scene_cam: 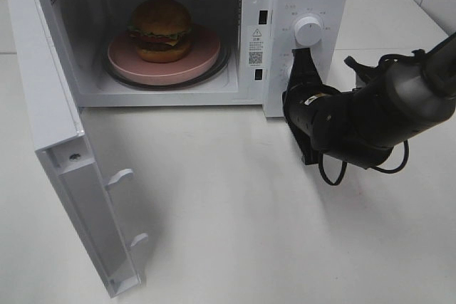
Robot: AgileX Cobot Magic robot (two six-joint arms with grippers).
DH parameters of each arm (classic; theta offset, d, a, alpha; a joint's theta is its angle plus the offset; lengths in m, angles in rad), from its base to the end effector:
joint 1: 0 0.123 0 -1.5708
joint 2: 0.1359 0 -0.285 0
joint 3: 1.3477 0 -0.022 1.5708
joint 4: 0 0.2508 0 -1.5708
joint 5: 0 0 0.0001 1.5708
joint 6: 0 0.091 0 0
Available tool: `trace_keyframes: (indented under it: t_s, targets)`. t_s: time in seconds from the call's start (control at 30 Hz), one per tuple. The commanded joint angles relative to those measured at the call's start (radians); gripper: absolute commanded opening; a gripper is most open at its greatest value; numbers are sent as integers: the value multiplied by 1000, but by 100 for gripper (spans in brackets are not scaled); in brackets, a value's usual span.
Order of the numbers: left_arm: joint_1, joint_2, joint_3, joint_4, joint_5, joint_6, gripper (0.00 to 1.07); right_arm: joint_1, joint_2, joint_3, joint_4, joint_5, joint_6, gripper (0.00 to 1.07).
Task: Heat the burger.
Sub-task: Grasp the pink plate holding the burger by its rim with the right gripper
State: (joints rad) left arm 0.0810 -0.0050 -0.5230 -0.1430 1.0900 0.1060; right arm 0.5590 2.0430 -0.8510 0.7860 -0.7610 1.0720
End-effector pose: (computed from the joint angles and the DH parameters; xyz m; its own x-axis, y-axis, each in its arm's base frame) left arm -0.0091 -0.0123 0.2819 -0.4503 0.0028 -0.8929 0.0498 0.9985 -0.0220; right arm 0.3324 0.1556 0.1037 -0.0483 0.9909 -0.1256 0.4254 0.1341 0.8950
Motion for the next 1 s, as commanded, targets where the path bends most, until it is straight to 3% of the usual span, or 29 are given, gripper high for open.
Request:
trace_keyframes:
  t_s: [0.03,0.3,0.37,0.8,1.0]
  targets:
    - [1,-17,1,-2,-14,-3,100,3,-53,40,-23,97,-105,0]
    - [1,-17,1,-2,-14,-3,100,3,-151,79,-92,224,-322,0]
    - [1,-17,1,-2,-14,-3,100,2,-219,79,-157,363,-516,0]
    - [1,-17,1,-2,-14,-3,100,2,-360,78,-235,772,-1157,0]
    - [1,-17,1,-2,-14,-3,100,2,-403,57,-337,995,-1353,0]
